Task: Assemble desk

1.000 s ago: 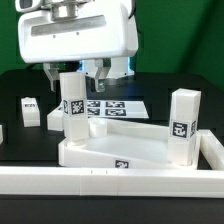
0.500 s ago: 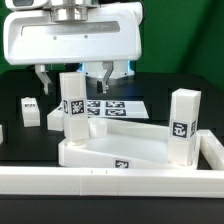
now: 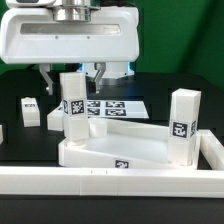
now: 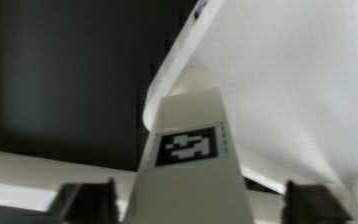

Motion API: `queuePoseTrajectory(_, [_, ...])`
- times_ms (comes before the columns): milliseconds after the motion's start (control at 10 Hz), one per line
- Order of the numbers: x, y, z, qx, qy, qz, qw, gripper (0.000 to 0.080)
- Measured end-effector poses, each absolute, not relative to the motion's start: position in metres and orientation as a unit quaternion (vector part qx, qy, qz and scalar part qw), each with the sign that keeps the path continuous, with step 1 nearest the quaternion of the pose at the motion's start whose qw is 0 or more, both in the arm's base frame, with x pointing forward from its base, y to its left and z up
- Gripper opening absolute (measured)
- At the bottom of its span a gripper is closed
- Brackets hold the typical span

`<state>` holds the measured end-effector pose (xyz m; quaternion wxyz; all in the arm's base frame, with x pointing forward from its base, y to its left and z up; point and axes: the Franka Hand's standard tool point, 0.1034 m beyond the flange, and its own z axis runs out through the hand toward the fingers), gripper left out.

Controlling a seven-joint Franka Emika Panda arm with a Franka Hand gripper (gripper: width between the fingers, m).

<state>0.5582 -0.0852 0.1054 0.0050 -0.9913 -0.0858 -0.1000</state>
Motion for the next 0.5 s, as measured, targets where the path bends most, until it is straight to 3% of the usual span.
queuePoseTrajectory(100, [0.5582, -0.0851, 0.1053, -0.991, -0.086, -0.1, 0.005, 0.0286])
queuePoseTrajectory(500, [0.5579, -0.0851, 0.105, -0.992, -0.074, -0.099, 0.006, 0.0289])
